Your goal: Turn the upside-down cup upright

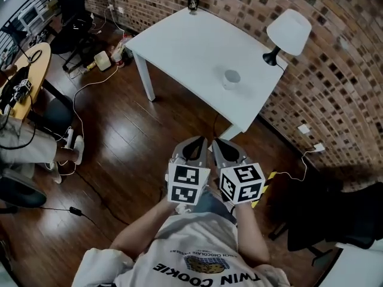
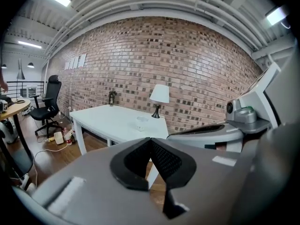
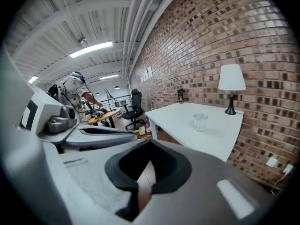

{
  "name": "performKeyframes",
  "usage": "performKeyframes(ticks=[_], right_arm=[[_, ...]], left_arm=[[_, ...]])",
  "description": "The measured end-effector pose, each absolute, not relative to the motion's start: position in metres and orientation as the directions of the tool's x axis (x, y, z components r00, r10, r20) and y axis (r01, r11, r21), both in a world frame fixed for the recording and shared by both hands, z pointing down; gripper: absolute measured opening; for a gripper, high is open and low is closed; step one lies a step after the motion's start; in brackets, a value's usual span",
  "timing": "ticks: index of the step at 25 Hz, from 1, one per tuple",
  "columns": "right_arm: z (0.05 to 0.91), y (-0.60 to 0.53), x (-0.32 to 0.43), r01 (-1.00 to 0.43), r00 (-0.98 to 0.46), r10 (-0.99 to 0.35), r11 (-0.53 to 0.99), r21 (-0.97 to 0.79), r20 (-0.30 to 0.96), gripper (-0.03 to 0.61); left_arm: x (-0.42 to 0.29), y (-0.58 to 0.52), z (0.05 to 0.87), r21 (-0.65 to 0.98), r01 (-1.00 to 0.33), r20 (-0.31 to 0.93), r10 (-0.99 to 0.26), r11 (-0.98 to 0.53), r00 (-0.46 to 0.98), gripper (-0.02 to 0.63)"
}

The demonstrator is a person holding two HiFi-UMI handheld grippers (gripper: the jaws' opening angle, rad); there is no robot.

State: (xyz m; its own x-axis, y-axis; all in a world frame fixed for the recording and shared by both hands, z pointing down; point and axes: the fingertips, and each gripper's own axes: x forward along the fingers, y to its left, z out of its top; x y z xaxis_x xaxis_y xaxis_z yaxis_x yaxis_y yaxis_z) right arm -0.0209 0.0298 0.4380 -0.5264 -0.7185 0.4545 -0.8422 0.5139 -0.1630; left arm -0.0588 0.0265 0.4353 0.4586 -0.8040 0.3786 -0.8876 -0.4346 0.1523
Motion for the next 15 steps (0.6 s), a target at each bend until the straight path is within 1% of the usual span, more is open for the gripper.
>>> performKeyframes(ticks=[5,9,15], right_arm=[[0.431,0.055,-0.018,-0.851,-0.515,-0.744,0.502,-0.153,0.425,0.003],[0.422,0.061,-0.013,-0.853,-0.511,-0.76,0.506,-0.129,0.401,0.002],[0.417,0.08,0.003,-0.843,-0.528,-0.755,0.52,-0.136,0.388,0.003]], left_arm=[[-0.048,0.053,0.431,0.153,-0.873,0.369,-0.793,-0.463,0.485,0.005],[-0.041,0.059,0.425,0.132,-0.873,0.368,-0.794,-0.47,0.484,0.005],[-0.022,0.078,0.417,0.126,-0.879,0.37,-0.801,-0.459,0.471,0.005]])
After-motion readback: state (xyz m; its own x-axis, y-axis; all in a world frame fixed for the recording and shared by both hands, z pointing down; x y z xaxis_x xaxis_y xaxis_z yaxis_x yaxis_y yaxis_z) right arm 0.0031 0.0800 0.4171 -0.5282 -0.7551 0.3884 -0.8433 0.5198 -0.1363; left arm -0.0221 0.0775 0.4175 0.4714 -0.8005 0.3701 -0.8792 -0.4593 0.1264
